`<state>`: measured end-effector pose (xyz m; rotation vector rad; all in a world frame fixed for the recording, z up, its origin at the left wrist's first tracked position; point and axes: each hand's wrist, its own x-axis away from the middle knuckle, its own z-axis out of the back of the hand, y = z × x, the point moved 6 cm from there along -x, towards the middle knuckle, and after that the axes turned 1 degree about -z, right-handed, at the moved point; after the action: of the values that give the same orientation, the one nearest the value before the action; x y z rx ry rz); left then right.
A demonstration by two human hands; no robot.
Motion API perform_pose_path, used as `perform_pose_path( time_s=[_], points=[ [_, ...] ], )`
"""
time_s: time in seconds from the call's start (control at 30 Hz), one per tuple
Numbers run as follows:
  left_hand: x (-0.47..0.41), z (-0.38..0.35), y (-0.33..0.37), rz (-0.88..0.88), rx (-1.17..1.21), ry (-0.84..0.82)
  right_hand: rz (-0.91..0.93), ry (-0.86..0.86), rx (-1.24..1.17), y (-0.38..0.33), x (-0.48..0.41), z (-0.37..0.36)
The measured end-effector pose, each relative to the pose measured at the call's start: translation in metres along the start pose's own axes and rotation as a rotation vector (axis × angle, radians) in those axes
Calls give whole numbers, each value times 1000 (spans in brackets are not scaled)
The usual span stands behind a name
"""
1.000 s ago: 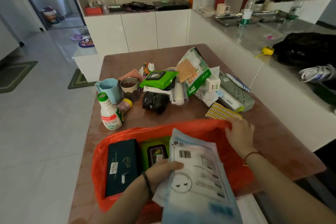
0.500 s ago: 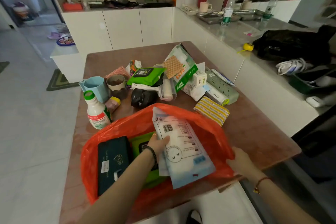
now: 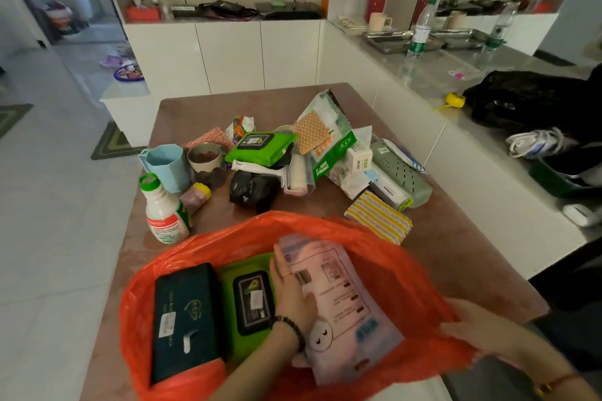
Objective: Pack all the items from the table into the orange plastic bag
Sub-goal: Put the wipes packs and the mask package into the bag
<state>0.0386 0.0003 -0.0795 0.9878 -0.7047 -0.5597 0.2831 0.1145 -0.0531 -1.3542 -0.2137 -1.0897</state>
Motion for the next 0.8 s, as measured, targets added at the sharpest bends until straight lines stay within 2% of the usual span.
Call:
perform_pose_path(
  time_s=[0.07,0.17,0.23,0.27,0.33,0.43,0.5,0.57,0.63,0.7,0.8],
  points=[
    [2,4,16,-163,-71,138,4,69,-45,-7,-9,23],
    [-3,14,53,-423,-66,282,82,397,-218,-28,-36,66],
    [-11,11,81,-532,-20,272,205,584,-109,-52,-62,83],
    [-16,6,93,-545,12,221,254,610,-33,-64,-77,86],
    [-29,-9,109,-526,69,119,305,575,174,-84,-111,82],
    [-48,-23,113,-445,114,74,237,516,459,-90,-152,75],
    [-55,-27,110,-412,141,63,134,516,530,-80,-166,75],
    [-59,-28,105,-379,160,54,106,495,552,-73,-170,78],
    [-62,-28,101,-346,194,50,171,440,474,-74,-169,83],
    [-64,-29,99,-313,278,53,280,434,274,-85,-156,88],
    [-67,-34,102,-244,464,29,544,492,-54,-115,-117,93]
  ],
)
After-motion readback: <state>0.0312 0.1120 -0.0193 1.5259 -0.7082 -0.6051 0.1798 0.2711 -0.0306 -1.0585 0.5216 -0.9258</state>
